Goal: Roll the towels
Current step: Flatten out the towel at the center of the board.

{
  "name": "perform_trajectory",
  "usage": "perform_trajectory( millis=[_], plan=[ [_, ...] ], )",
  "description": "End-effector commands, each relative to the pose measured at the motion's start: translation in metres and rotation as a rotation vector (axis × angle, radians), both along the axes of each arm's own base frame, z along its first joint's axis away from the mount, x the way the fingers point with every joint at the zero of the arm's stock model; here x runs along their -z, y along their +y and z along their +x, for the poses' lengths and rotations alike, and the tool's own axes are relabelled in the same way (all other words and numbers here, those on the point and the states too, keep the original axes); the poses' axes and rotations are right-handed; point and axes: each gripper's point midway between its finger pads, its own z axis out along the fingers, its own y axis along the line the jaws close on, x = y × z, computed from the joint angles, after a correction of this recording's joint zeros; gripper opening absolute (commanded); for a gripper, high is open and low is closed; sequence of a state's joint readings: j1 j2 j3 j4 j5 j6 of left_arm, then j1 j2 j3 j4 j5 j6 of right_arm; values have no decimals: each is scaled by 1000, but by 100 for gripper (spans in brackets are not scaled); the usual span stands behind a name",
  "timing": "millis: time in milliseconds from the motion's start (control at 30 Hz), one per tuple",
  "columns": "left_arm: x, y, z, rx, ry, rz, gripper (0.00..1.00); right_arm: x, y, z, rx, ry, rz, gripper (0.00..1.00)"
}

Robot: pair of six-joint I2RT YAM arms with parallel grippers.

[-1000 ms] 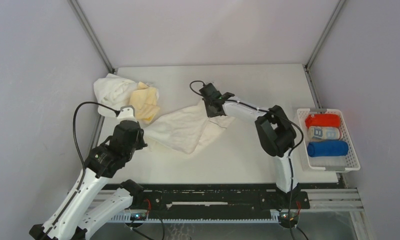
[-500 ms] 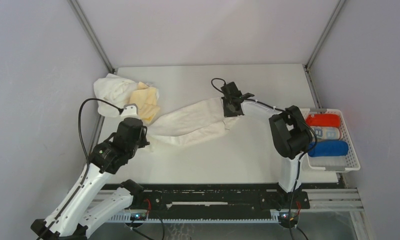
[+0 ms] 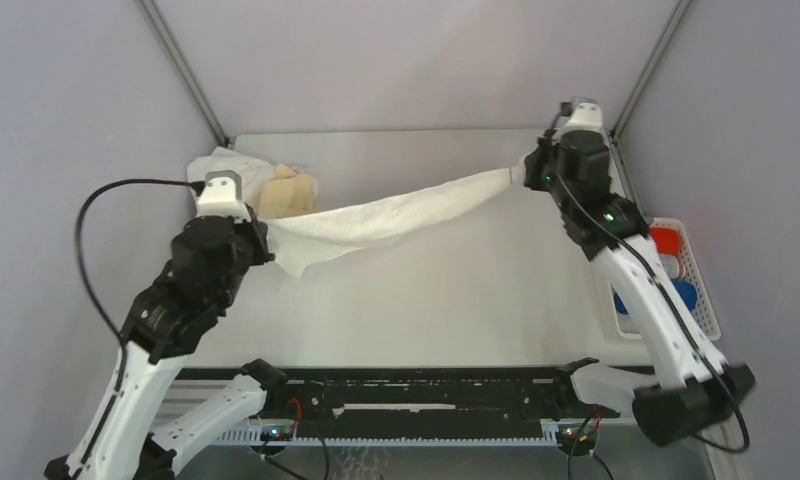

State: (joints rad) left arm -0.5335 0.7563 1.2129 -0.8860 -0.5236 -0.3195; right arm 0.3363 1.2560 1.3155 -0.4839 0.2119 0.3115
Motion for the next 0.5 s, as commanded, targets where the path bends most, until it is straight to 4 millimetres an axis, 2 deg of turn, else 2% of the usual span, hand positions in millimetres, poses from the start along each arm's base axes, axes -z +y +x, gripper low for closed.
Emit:
perform_trajectory(
  millis=[0, 133, 300, 367, 467],
  plan=[
    [-67, -8, -18, 161, -194, -24, 0, -59, -29, -51, 18, -142, -28, 0],
    [-76, -35, -44, 377, -225, -78, 0, -87, -47, -103, 13, -239, 0, 0],
    [-72, -52, -74, 531, -237, -154, 0, -91, -68, -162, 26, -279, 20, 0],
    [-66, -54, -77, 538, -217, -175, 0, -89, -77, -175, 55, -284, 25, 0],
    [-47, -56, -64, 490, -148, -186, 0, -76, -86, -178, 101, -245, 9, 0]
  ],
)
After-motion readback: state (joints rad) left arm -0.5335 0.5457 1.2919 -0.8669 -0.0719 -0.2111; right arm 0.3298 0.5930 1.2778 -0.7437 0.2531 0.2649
